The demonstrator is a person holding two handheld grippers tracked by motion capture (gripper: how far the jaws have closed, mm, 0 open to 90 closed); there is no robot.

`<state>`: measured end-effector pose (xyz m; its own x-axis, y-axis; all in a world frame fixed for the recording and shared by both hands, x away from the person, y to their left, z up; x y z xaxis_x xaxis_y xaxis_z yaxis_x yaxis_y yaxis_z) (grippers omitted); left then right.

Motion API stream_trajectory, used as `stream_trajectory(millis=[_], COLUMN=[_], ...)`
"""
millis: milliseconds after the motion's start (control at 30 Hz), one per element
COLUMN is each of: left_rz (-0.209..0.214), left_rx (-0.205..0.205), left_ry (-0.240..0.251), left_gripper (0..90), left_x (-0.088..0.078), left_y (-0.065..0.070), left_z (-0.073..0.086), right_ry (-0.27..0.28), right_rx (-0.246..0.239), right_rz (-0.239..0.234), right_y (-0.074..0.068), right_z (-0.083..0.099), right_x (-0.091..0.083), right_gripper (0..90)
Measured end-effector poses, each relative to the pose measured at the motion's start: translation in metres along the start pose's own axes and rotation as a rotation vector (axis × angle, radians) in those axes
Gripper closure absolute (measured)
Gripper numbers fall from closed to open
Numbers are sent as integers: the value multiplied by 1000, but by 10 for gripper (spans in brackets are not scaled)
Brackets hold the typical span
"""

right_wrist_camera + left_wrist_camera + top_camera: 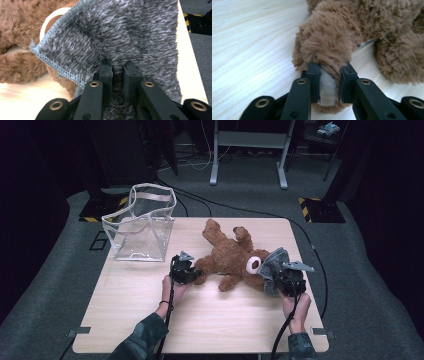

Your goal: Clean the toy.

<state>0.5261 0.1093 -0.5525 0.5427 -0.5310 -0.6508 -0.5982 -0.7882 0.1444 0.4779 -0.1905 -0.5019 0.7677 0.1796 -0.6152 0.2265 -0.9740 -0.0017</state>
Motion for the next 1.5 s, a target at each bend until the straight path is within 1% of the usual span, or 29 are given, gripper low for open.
stream_trajectory(millis=[67, 167, 300, 333, 367, 433, 467, 500, 567, 633, 700, 767, 800, 833, 867, 933, 967, 1000, 1033, 1100, 1133, 1167, 1200, 1267, 1300, 1333, 1400, 1433, 1500], left_rz=[15, 26, 37, 36, 28, 15, 15, -1, -13, -11, -4, -4, -4, -1, -2, -2, -4, -3, -2, -2, -5, 3, 4, 3, 1, 2, 2, -1, 0], left_rx=[-7, 4, -6, -6, 5, -3, 2, 20, 34, 37, 21, 18, 21, 22, 29, 23, 25, 28, 21, 20, 20, 5, -4, -5, -3, -7, -7, -6, -2], left_ry=[4, 12, 38, 40, 37, 64, 64, 72, 67, 75, 82, 85, 87, 86, 87, 96, 104, 105, 111, 119, 127, 140, 152, 161, 171, 176, 179, 181, 177], left_gripper=[758, 760, 757, 755, 749, 727, 707, 697, 687, 693, 698, 710, 716, 721, 726, 731, 733, 734, 734, 735, 735, 735, 734, 733, 733, 733, 732, 732, 732], left_x=[-5, -18, -32, -35, -35, -36, -36, -36, -35, -34, -33, -33, -34, -34, -35, -36, -35, -35, -35, -34, -33, -33, -33, -32, -32, -32, -32, -31, -31], left_y=[2, 5, 9, 10, 10, 11, 12, 13, 14, 14, 13, 14, 14, 16, 16, 17, 16, 15, 15, 14, 13, 13, 13, 13, 14, 14, 14, 14, 14], left_z=[3, 12, 24, 30, 34, 38, 38, 38, 40, 40, 41, 42, 43, 44, 45, 47, 47, 48, 48, 49, 50, 51, 51, 53, 54, 54, 55, 54, 54], right_ry=[-8, -12, -18, -23, -24, -30, -30, -28, 5, 43, 68, 80, 78, 74, 53, 12, 2, -2, -4, -7, -17, -24, -38, -51, -53, -47, -24, -1, 37], right_rx=[-2, -3, -18, -21, -21, -21, -19, -22, -23, -32, -58, -102, -132, -152, -179, -206, -203, -188, -192, -171, -170, -184, -154, -125, -119, -97, -92, -93, -121], right_rz=[0, -5, -10, -12, -17, -20, -15, -16, -18, -25, -41, -61, -75, -78, -77, -62, -56, -44, -29, -16, 13, 49, 51, 50, 52, 35, 19, 3, -38], right_y=[0, -1, -4, -5, -7, -9, -9, -10, -11, -17, -28, -45, -57, -64, -73, -79, -79, -76, -71, -64, -58, -51, -42, -32, -28, -26, -29, -35, -52], right_z=[0, -2, -5, -5, -5, -4, -5, -6, -13, -26, -39, -53, -60, -64, -67, -67, -66, -64, -64, -62, -61, -59, -54, -48, -46, -46, -51, -56, -67], right_x=[2, 6, 10, 12, 13, 15, 14, 13, 5, -5, -12, -16, -14, -11, -4, 13, 19, 25, 27, 27, 27, 27, 29, 29, 29, 26, 17, 13, 7], right_gripper=[798, 799, 800, 801, 801, 801, 802, 803, 804, 805, 805, 805, 805, 805, 805, 808, 810, 814, 816, 819, 821, 821, 821, 821, 820, 820, 819, 818, 817])
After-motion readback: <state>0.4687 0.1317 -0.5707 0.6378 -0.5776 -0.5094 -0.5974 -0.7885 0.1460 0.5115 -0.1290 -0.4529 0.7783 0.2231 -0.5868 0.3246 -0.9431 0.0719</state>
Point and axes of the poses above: each handheld gripper's, and its own axes: x roughly forward along the jaws, z roughly out of its underside, y roughly to its right, the point moved 9 cm from there along x, roughly forward along the jaws, and after that the axes turned 1 degree about -x, right-handed, at the moved point
